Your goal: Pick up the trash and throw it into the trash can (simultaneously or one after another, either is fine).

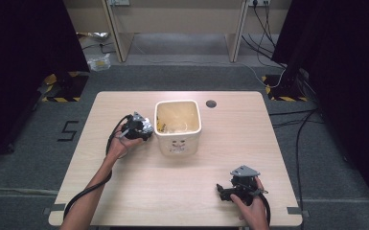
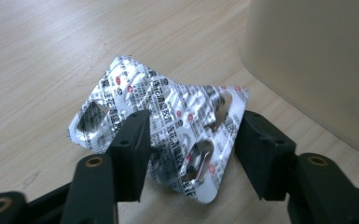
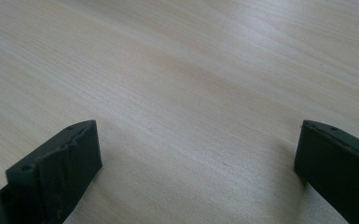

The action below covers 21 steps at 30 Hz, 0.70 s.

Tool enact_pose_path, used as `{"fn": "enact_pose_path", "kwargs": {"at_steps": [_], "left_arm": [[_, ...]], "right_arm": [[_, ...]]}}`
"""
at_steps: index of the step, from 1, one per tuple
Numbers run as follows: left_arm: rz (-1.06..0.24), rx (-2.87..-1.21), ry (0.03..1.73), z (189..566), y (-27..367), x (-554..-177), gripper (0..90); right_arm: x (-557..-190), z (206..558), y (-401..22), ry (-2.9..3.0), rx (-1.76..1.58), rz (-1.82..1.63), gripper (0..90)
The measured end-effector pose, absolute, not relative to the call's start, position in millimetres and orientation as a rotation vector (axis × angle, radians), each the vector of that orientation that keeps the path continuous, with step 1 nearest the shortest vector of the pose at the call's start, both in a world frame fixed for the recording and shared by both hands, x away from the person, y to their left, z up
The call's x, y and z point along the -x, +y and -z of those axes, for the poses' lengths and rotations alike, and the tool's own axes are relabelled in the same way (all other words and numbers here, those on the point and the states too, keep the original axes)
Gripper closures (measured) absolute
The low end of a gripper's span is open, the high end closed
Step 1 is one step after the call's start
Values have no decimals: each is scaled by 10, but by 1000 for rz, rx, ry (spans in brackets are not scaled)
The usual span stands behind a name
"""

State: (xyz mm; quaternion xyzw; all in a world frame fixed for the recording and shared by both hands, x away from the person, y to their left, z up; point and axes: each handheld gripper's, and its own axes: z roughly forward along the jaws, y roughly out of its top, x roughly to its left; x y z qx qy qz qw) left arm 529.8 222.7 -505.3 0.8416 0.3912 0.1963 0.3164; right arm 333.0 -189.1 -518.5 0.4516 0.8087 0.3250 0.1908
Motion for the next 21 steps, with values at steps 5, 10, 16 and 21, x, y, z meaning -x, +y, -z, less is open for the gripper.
{"fn": "enact_pose_path", "kwargs": {"at_steps": [5,10,16,21], "left_arm": [[-515,-2203,1031,5031,2228,-5292,582],[-497,-2138,1037,4984,2252,-5276,717],[-466,-2058,1073,4880,2340,-5263,805],[-449,-2007,1090,4813,2411,-5234,828]], "right_arm": [[-3330,5185,-1890,2272,-1268,-914,7],[-3330,5184,-1889,2272,-1269,-914,7],[-3330,5185,-1889,2272,-1269,-914,7],[-3330,5185,-1889,2272,-1269,-914,7]]}}
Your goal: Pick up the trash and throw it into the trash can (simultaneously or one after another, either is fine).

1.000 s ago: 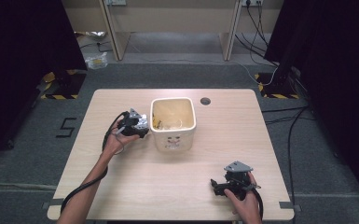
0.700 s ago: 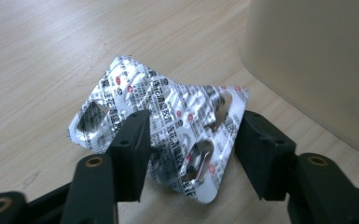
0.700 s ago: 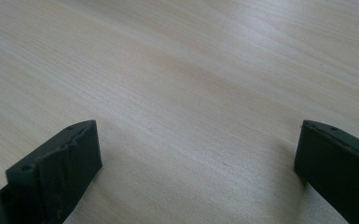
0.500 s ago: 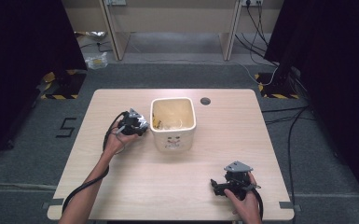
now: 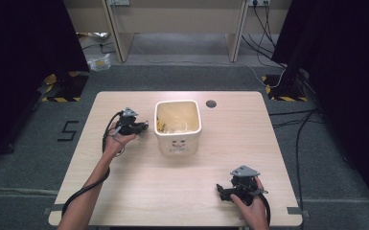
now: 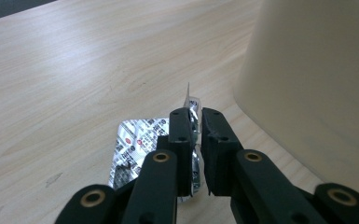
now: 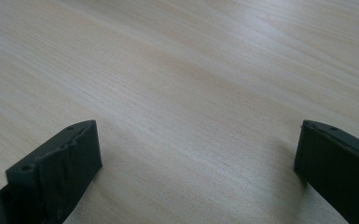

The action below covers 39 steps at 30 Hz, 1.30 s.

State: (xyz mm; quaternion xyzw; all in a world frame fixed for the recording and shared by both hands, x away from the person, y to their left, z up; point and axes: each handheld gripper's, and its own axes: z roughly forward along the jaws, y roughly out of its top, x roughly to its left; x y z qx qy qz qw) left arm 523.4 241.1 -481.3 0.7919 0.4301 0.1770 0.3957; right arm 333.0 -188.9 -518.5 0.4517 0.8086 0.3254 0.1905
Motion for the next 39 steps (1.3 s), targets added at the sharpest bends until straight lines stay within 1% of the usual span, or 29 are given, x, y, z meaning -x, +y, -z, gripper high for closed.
{"fn": "enact_pose_path", "kwargs": {"at_steps": [14,28,39], "left_arm": [[-410,-1946,1085,4622,2506,-5160,830],[-417,-1925,1067,4367,2624,-5041,829],[-438,-1919,1014,4075,2634,-4911,828]], "right_arm": [[-3330,5185,-1889,2272,-1270,-914,7],[-3331,5185,-1890,2272,-1267,-914,7],[-3330,5185,-1889,2272,-1269,-914,7]]}}
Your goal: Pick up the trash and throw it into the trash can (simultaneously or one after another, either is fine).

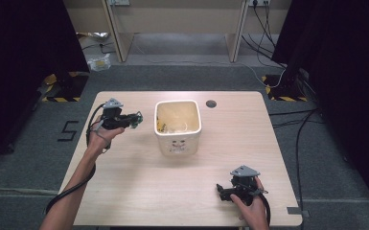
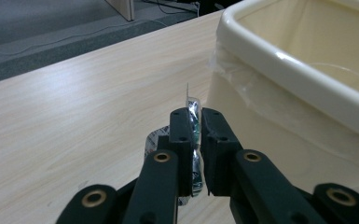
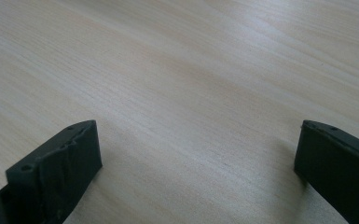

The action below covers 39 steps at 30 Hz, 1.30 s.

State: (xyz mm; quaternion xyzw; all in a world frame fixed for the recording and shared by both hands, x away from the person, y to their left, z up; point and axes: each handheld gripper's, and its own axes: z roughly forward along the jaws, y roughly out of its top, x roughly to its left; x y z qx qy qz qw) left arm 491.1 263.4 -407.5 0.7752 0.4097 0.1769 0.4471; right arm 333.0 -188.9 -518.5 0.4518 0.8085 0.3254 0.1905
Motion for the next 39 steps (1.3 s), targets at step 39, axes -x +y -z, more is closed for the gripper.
{"fn": "enact_pose_path", "kwargs": {"at_steps": [39], "left_arm": [[-533,-1961,742,3257,2141,-4586,828]], "right_arm": [[-3330,5186,-1889,2270,-1269,-915,7]]}}
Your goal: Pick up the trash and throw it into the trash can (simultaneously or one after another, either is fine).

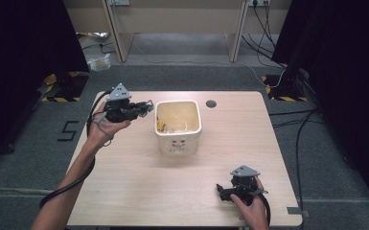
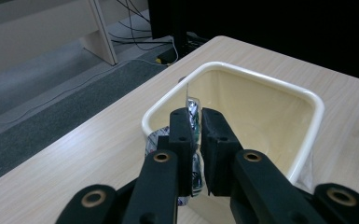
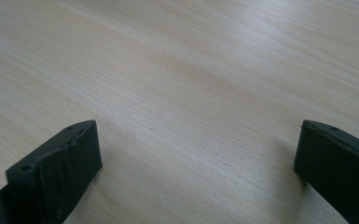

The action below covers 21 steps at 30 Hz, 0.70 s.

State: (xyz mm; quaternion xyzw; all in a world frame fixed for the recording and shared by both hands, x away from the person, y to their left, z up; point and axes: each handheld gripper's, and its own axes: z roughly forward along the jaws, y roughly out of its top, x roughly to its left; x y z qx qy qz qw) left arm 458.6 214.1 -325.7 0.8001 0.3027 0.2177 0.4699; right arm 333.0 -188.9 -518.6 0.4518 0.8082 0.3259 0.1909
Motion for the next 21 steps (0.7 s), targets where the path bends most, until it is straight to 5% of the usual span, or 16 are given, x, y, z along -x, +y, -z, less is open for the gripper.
{"fn": "enact_pose_path", "kwargs": {"at_steps": [21], "left_arm": [[-482,-1981,650,3209,1642,-4603,827]], "right_arm": [[-3330,5185,-1889,2270,-1268,-917,7]]}}
